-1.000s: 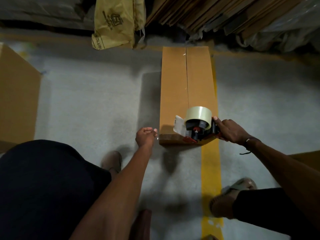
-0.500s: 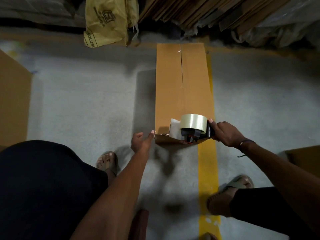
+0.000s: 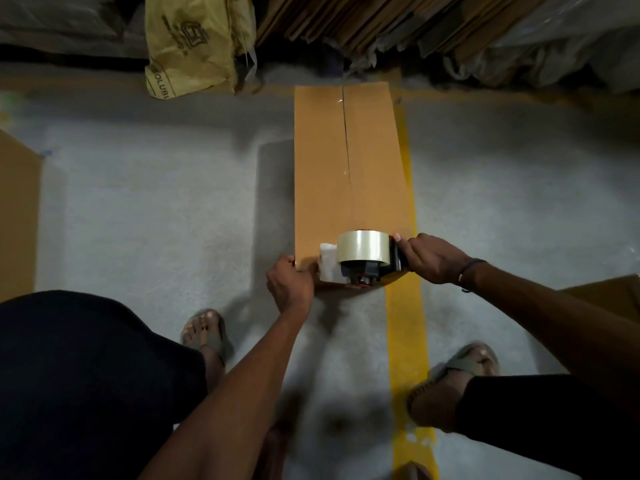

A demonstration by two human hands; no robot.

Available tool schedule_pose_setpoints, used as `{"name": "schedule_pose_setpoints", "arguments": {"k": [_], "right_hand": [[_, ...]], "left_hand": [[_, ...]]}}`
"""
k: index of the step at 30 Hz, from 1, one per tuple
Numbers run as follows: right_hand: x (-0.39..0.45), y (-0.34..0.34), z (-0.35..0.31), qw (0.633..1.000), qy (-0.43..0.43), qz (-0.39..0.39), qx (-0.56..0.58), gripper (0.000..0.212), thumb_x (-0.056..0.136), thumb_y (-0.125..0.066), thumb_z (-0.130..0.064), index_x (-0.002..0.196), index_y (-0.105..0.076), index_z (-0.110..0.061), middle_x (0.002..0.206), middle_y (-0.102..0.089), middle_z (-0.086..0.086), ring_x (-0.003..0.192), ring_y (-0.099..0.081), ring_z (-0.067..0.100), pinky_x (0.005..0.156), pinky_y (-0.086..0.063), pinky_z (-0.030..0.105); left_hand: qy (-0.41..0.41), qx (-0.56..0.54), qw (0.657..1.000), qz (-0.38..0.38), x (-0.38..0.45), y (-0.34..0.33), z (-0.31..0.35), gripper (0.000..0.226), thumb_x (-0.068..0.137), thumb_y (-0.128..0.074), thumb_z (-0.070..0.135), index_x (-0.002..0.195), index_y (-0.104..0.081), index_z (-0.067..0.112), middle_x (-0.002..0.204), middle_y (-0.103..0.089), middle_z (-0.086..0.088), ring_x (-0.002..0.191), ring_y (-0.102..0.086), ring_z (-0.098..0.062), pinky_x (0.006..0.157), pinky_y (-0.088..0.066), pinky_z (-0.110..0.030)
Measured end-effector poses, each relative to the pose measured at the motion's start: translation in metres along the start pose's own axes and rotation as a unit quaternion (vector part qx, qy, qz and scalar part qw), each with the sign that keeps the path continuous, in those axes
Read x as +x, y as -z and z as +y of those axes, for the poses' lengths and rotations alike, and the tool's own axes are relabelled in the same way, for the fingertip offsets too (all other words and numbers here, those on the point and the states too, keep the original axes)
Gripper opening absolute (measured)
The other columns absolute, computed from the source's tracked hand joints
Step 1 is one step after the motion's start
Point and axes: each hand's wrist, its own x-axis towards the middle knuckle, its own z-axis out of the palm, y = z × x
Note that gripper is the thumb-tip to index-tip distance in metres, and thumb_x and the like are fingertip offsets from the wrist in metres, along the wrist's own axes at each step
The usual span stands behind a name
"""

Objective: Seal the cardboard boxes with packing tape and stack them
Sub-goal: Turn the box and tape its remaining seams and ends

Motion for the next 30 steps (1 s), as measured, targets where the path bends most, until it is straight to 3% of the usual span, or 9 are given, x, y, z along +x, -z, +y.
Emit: {"name": "schedule_pose_setpoints", "arguments": {"k": [6,8,11,14,21,23,25,27,30], "right_hand": [[0.001,0.001,-0.004,0.999,0.007,0.044,-0.015,0.044,0.112,-0.022,-0.039,0.071,-0.036,-0.029,0.064,-0.043,-0.001,0.063,-0.039,0.015,0.073,-0.04,0.041],[0.002,0.002,0.0,0.999,0.007,0.04,0.003,0.045,0.112,-0.021,-0.039,0.074,-0.04,-0.024,0.065,-0.043,0.0,0.063,-0.037,0.013,0.072,-0.038,0.04],[-0.001,0.002,0.016,0.999,0.001,0.037,0.013,0.047,0.112,-0.022,-0.037,0.075,-0.045,-0.021,0.066,-0.045,0.003,0.07,-0.043,0.025,0.076,-0.043,0.047],[-0.011,0.008,0.039,0.999,-0.017,0.031,0.004,0.047,0.113,-0.024,-0.033,0.085,-0.058,-0.017,0.068,-0.048,0.002,0.075,-0.048,0.031,0.08,-0.045,0.05],[-0.032,0.034,0.099,0.999,-0.037,0.029,0.007,0.066,0.106,-0.012,-0.052,0.066,-0.052,-0.019,0.06,-0.054,0.002,0.061,-0.053,0.019,0.068,-0.04,0.032],[-0.029,0.034,0.104,1.0,-0.024,0.014,0.008,0.068,0.107,-0.012,-0.051,0.064,-0.052,-0.018,0.058,-0.055,0.001,0.057,-0.053,0.016,0.065,-0.039,0.029],[-0.027,0.036,0.106,1.0,-0.015,0.002,0.005,0.068,0.109,-0.012,-0.049,0.063,-0.052,-0.017,0.057,-0.055,0.0,0.055,-0.052,0.015,0.062,-0.039,0.027],[-0.027,0.038,0.109,1.0,-0.015,-0.01,0.008,0.07,0.108,-0.011,-0.05,0.063,-0.052,-0.016,0.057,-0.055,0.001,0.053,-0.051,0.016,0.06,-0.041,0.026],[-0.026,0.035,0.114,1.0,-0.007,-0.012,0.018,0.072,0.107,-0.009,-0.052,0.065,-0.053,-0.014,0.058,-0.056,0.003,0.054,-0.052,0.017,0.061,-0.043,0.026]], "left_hand": [[-0.001,0.04,0.999,-0.006,0.001,-0.007,-0.001,0.034,0.08,-0.088,0.026,0.102,-0.075,0.004,0.099,-0.074,-0.018,0.094,-0.069,-0.037,0.069,-0.049,-0.036],[-0.003,0.042,0.999,-0.005,0.001,-0.005,0.002,0.034,0.079,-0.09,0.027,0.1,-0.076,0.003,0.098,-0.075,-0.018,0.091,-0.069,-0.036,0.068,-0.044,-0.034],[-0.002,0.03,1.0,0.003,-0.003,-0.003,0.005,0.04,0.076,-0.093,0.032,0.096,-0.076,0.003,0.096,-0.074,-0.015,0.087,-0.065,-0.03,0.071,-0.042,-0.033],[-0.016,0.028,0.999,0.007,-0.005,-0.003,0.005,0.046,0.075,-0.092,0.038,0.099,-0.075,0.002,0.098,-0.075,-0.017,0.096,-0.066,-0.035,0.077,-0.045,-0.036],[-0.017,0.042,0.999,-0.001,-0.008,-0.004,0.005,0.047,0.077,-0.09,0.041,0.101,-0.075,0.003,0.098,-0.075,-0.017,0.097,-0.068,-0.037,0.074,-0.042,-0.036],[-0.023,0.096,0.995,0.003,-0.012,-0.004,0.006,0.047,0.08,-0.087,0.043,0.106,-0.07,0.007,0.106,-0.073,-0.015,0.103,-0.065,-0.037,0.08,-0.042,-0.04],[-0.064,0.165,0.984,0.032,-0.019,-0.008,0.011,0.047,0.082,-0.086,0.037,0.115,-0.062,0.013,0.122,-0.062,-0.015,0.114,-0.058,-0.038,0.093,-0.042,-0.048],[-0.152,0.157,0.975,0.033,-0.025,-0.017,0.018,0.046,0.084,-0.084,0.022,0.122,-0.057,0.02,0.128,-0.053,-0.01,0.115,-0.056,-0.033,0.096,-0.049,-0.05],[-0.281,0.085,0.947,-0.129,-0.038,-0.044,0.041,0.035,0.089,-0.068,0.002,0.118,-0.064,0.02,0.113,-0.066,-0.003,0.1,-0.063,-0.023,0.084,-0.057,-0.045]]}}
